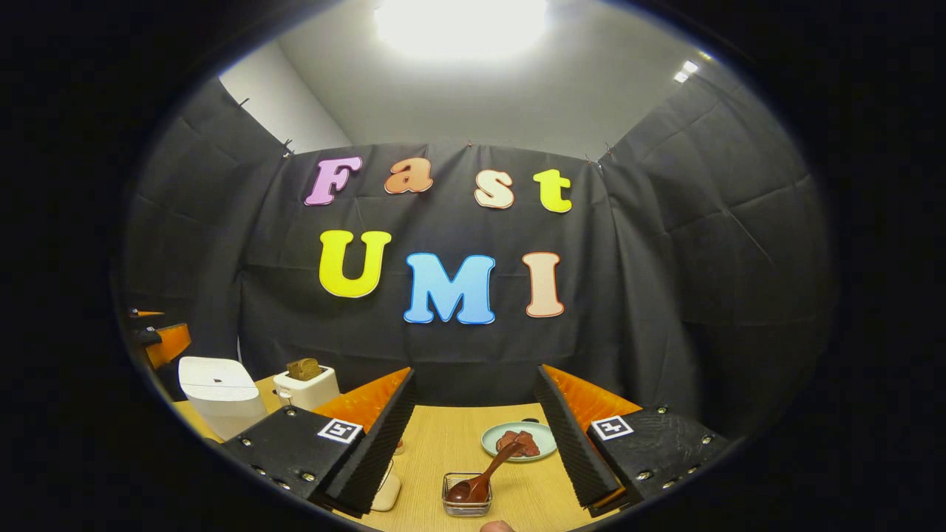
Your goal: Close the left gripper, press the button to open the rice cooker; take a wooden spoon from the chopstick holder with the right hand, scoop a spoonful of rice and pour it into the rice cooker, then put the wooden spoon back into the chopstick holder.
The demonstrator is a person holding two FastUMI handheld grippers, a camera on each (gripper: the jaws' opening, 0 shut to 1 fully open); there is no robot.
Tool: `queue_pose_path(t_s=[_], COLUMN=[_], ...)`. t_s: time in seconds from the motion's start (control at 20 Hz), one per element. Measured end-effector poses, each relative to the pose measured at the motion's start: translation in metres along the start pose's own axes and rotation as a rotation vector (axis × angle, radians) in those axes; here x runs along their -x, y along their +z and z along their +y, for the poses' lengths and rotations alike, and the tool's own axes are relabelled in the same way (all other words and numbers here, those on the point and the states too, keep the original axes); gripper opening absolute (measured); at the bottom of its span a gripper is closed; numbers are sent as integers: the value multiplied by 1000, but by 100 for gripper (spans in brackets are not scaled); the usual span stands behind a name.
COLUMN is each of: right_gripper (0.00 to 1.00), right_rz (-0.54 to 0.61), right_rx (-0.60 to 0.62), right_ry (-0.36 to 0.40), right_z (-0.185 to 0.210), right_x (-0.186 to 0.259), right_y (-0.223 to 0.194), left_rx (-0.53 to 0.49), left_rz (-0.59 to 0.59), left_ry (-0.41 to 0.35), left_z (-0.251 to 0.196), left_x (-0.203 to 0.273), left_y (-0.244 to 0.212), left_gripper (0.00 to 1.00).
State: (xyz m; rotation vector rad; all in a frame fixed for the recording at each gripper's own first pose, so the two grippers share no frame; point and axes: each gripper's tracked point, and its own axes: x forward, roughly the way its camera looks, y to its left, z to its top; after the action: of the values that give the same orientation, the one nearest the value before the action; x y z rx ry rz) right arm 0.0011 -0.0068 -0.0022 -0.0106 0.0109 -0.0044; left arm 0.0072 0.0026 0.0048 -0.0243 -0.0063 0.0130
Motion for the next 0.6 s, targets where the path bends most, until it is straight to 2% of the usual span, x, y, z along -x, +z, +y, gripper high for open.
queue_pose_path(t_s=[0.25, 0.4, 0.5, 0.55, 0.6], right_gripper=[97, 97, 97, 97, 97], right_rz=[9, 12, 16, 18, 18], right_rx=[5, 3, 3, 5, 8], right_ry=[5, 9, 12, 14, 15], right_z=[2, 4, 6, 7, 8], right_x=[-2, -3, -4, -5, -5], right_y=[-3, -5, -6, -7, -7], left_rx=[-25, -20, -15, -6, 2], left_rz=[-7, -15, -24, -25, -25], left_ry=[4, 0, 14, -3, -14], left_z=[4, 6, 14, 9, 7], left_x=[-3, -4, -9, -8, -9], left_y=[0, 4, 9, 9, 10], left_gripper=[94, 79, 63, 48, 43])
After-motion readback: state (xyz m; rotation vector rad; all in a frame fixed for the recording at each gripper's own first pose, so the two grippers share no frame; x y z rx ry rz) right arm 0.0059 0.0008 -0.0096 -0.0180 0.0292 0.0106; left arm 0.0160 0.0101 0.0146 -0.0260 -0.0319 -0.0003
